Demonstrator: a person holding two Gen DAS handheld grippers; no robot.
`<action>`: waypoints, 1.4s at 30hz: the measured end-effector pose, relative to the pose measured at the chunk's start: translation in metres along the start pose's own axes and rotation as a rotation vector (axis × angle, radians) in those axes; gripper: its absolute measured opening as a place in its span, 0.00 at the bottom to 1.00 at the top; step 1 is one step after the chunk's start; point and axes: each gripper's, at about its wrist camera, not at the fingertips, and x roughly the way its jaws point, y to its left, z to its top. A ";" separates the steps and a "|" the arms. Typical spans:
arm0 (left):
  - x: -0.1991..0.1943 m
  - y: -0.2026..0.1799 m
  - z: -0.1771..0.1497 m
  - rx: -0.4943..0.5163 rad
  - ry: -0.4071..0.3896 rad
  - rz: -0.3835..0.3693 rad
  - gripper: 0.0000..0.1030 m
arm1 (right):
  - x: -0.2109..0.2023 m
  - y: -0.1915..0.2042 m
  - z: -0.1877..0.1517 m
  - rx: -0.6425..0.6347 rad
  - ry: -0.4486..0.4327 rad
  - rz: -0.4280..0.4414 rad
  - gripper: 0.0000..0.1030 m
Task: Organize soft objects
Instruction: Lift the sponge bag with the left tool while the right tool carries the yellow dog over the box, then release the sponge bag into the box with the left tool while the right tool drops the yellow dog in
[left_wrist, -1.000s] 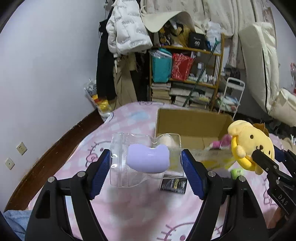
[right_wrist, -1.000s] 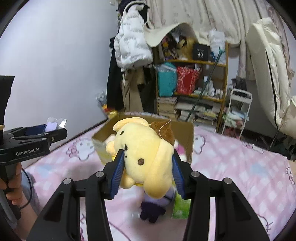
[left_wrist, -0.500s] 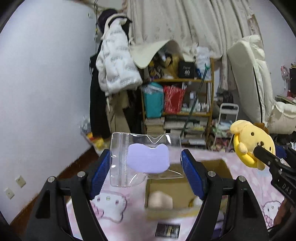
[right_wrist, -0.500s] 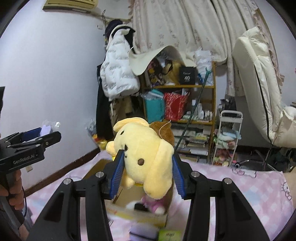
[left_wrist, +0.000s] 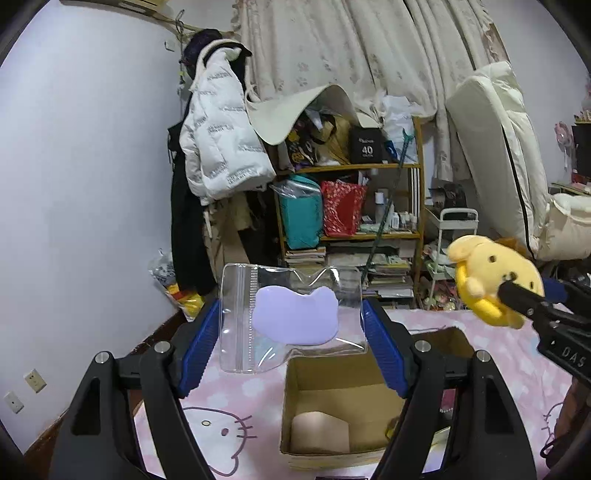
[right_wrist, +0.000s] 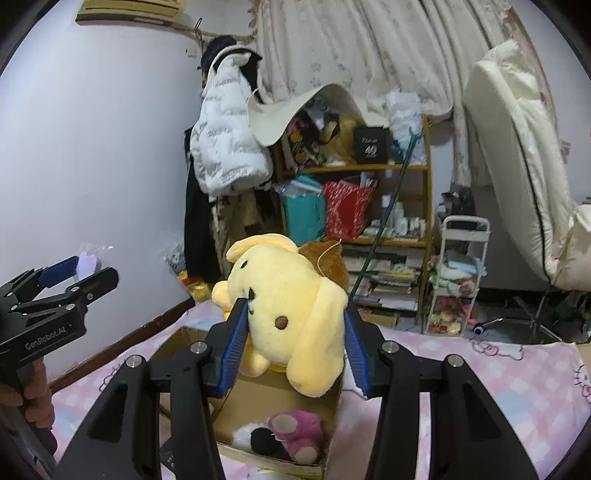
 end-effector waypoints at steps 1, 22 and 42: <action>0.004 -0.001 -0.003 0.003 0.009 -0.001 0.73 | 0.005 0.001 -0.003 0.001 0.010 0.005 0.50; 0.058 -0.009 -0.046 -0.029 0.229 -0.071 0.74 | 0.056 0.000 -0.049 0.008 0.179 0.060 0.51; 0.050 -0.018 -0.051 0.020 0.261 -0.066 0.75 | 0.049 0.004 -0.057 0.003 0.237 0.108 0.56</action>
